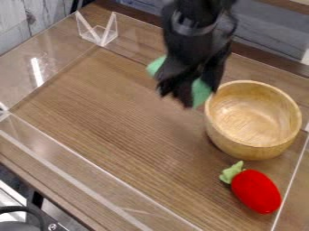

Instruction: Put the green block in the brown bowl

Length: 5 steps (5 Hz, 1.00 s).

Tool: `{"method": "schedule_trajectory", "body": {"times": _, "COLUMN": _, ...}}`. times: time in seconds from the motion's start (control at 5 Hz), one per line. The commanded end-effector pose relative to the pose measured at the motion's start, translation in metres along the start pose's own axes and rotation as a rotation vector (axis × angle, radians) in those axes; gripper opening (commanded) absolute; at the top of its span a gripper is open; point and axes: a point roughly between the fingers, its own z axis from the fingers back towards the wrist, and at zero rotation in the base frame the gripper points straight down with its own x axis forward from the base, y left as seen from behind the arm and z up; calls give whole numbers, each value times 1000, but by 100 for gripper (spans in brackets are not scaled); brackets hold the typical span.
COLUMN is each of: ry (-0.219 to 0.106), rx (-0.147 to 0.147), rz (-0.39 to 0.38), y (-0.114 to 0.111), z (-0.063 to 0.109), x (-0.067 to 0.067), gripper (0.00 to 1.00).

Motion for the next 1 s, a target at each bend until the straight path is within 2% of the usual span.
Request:
{"method": "schedule_trajectory", "body": {"times": 0.0, "ry": 21, "rx": -54, "rz": -63, "y": -39, "z": 10, "x": -9, "gripper": 0}}
{"method": "schedule_trajectory", "body": {"times": 0.2, "ry": 42, "rx": -44, "rz": -105, "y": -56, "z": 5, "x": -25, "gripper": 0}}
{"method": "schedule_trajectory", "body": {"times": 0.4, "ry": 47, "rx": -30, "rz": -131, "y": -65, "z": -6, "x": -40, "gripper": 0}}
{"method": "schedule_trajectory", "body": {"times": 0.6, "ry": 54, "rx": -21, "rz": -144, "y": -69, "z": -13, "x": -46, "gripper": 0}}
{"method": "schedule_trajectory", "body": {"times": 0.8, "ry": 40, "rx": -13, "rz": -57, "y": -68, "z": -25, "x": -65, "gripper": 0}}
